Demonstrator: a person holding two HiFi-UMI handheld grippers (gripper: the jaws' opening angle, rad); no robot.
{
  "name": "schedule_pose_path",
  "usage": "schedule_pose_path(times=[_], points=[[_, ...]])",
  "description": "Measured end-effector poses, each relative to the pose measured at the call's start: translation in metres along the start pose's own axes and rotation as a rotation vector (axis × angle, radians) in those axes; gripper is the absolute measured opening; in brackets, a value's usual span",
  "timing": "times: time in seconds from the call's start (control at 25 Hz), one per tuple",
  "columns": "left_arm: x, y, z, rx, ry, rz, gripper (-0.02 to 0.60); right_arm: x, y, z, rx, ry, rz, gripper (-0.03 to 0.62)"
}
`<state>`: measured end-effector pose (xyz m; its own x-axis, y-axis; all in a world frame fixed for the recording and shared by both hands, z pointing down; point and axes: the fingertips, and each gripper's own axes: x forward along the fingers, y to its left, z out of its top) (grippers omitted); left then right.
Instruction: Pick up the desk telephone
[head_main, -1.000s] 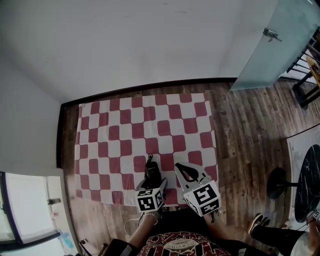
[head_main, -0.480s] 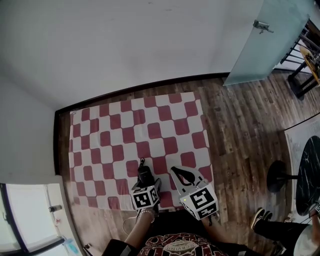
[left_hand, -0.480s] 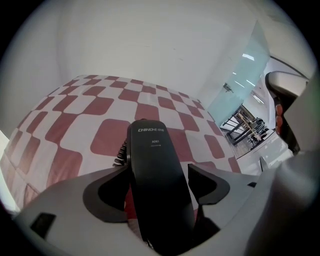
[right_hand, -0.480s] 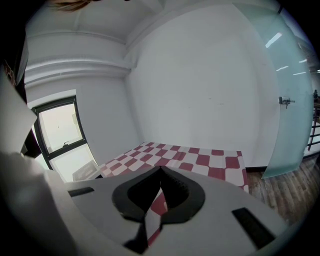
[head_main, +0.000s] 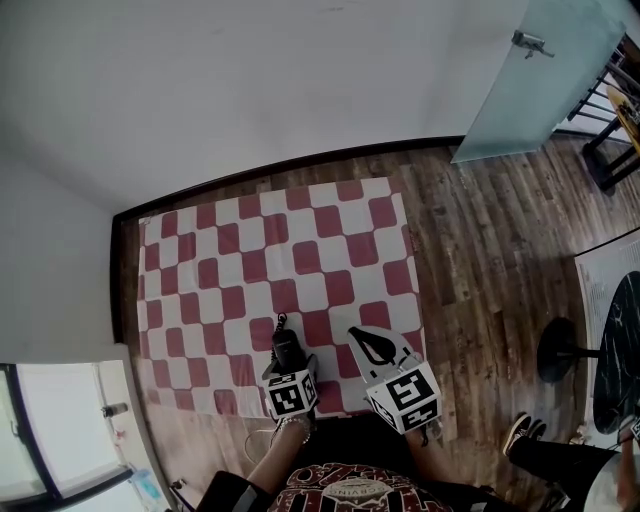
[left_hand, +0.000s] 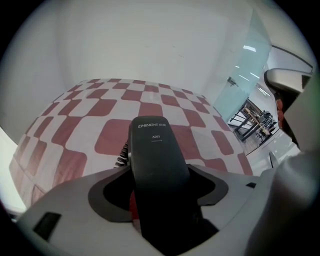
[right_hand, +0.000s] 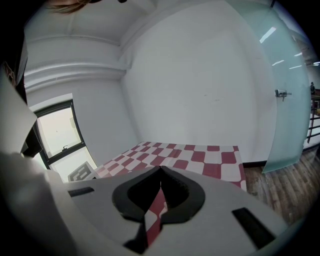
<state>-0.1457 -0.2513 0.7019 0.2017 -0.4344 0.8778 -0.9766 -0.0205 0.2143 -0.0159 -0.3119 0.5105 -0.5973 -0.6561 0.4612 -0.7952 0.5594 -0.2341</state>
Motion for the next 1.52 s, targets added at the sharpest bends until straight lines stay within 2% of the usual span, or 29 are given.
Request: schedule_pose_path(times=[0.12,0.24,0.44,0.96,1.52], points=[[-0.001,0.002,0.000,-0.028,0.005,0.007,0.318,0.000,-0.005,-0.001,0.003,-0.001,0.006,0.018],[-0.001,0.004,-0.001,-0.015,0.018,0.013,0.310,-0.002,-0.007,-0.002,-0.007,0.000,0.014,0.018],[-0.004,0.003,-0.005,0.050,0.037,-0.004,0.301,-0.004,-0.010,0.000,-0.004,-0.010,0.019,0.018],[-0.012,-0.002,-0.008,0.118,0.047,-0.068,0.295,0.000,-0.003,-0.009,-0.009,0.015,0.031,0.018],[-0.029,-0.016,-0.011,0.272,0.048,-0.156,0.290,-0.002,0.008,-0.012,-0.023,0.023,0.036,0.018]])
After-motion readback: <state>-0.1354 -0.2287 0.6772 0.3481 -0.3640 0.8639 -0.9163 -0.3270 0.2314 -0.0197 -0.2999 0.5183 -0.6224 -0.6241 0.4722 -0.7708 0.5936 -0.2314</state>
